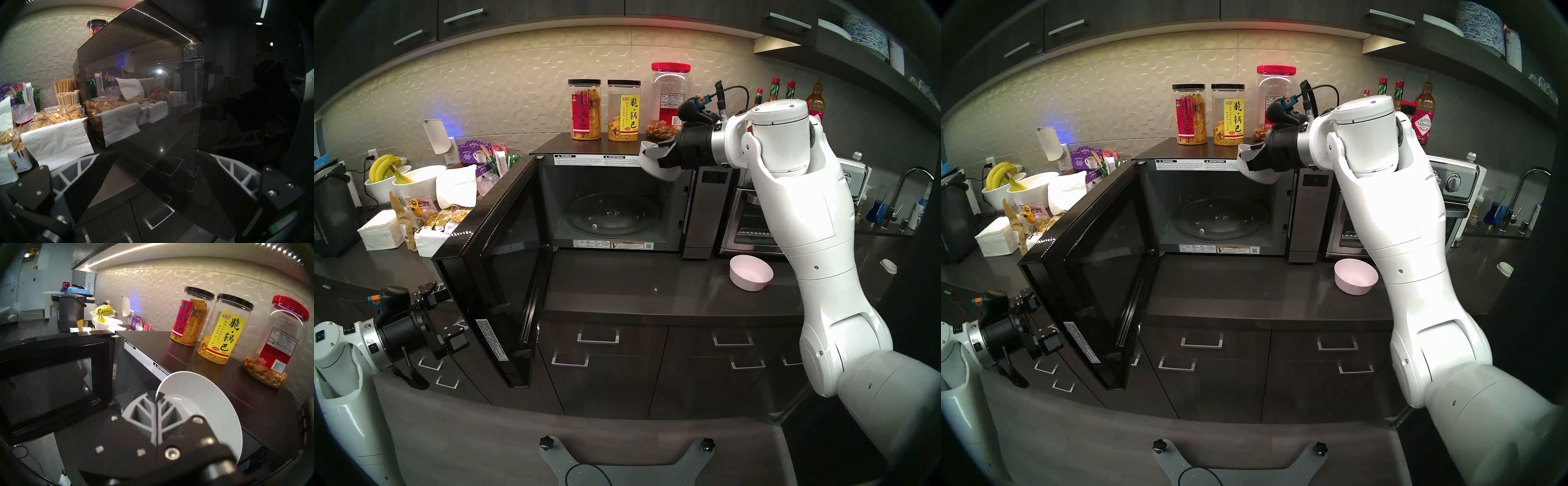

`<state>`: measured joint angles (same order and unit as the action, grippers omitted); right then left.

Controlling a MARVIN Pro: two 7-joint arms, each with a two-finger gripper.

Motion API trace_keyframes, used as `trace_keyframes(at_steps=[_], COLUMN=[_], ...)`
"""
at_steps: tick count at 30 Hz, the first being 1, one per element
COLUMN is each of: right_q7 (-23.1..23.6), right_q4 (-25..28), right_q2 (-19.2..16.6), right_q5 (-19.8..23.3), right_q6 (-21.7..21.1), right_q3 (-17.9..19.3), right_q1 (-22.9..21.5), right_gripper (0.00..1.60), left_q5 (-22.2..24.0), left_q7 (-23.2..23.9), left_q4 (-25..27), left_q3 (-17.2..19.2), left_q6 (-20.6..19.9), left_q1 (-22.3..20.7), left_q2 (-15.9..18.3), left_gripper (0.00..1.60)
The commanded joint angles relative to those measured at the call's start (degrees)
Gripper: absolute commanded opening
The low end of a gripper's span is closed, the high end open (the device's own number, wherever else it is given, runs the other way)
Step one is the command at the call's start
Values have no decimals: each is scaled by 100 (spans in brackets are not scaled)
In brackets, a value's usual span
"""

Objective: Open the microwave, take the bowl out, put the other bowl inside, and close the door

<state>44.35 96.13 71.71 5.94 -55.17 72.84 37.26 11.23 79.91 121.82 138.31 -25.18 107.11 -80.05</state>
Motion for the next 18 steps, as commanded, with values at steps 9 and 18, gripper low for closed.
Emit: trace_keyframes(at_steps=[9,18], right_q7=[-48,-246], right_q4=[23,-371], right_q2=[112,278], right_q5=[-1,-168], right_q6=[17,17], right_q3=[121,-26], right_q1=[-437,-767], right_gripper=[0,0], left_q5=[42,42], left_q7=[60,60], left_q4=[85,85], left_q3=[-6,-6], left_q6=[9,9], left_q1=[7,7], left_q2=[12,12], left_gripper=[160,160])
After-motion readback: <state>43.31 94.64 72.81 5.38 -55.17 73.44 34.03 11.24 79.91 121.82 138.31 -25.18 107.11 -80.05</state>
